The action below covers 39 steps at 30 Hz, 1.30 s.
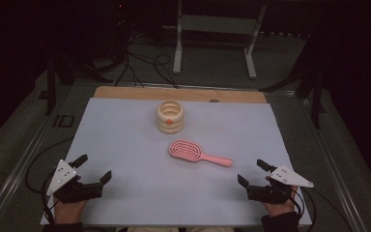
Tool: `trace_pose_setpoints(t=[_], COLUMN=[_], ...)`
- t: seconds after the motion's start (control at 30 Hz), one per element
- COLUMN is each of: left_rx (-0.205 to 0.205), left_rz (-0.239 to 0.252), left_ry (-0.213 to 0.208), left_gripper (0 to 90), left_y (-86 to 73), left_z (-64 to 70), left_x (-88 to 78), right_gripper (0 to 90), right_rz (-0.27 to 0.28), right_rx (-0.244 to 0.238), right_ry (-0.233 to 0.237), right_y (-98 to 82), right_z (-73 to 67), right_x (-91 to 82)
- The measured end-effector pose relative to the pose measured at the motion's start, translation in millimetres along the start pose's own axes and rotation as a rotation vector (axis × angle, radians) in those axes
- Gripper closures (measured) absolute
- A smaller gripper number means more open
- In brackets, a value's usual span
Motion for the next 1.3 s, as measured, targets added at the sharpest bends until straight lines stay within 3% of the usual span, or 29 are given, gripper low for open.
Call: trace_pose_setpoints(t=[1.3], left_rx=[0.010], left_rz=[0.022], left_ry=[0.000], left_gripper=[0.4], left_y=[-0.2], left_z=[4.5], left_x=[-0.7], right_gripper=[7.9], right_rz=[-0.001], right_rx=[0.000], right_ry=[0.002], right_y=[4.3], right_z=[-1.9], right_x=[1.0])
Point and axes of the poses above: each handheld gripper's, and its own axes: x roughly forward along the jaws, y roughly out of its top, z roughly to its right, the point moved 1 cm from there along x, roughly forward along the jaws, and after that the axes turned 11 degrees about y, right-handed, at the moved point
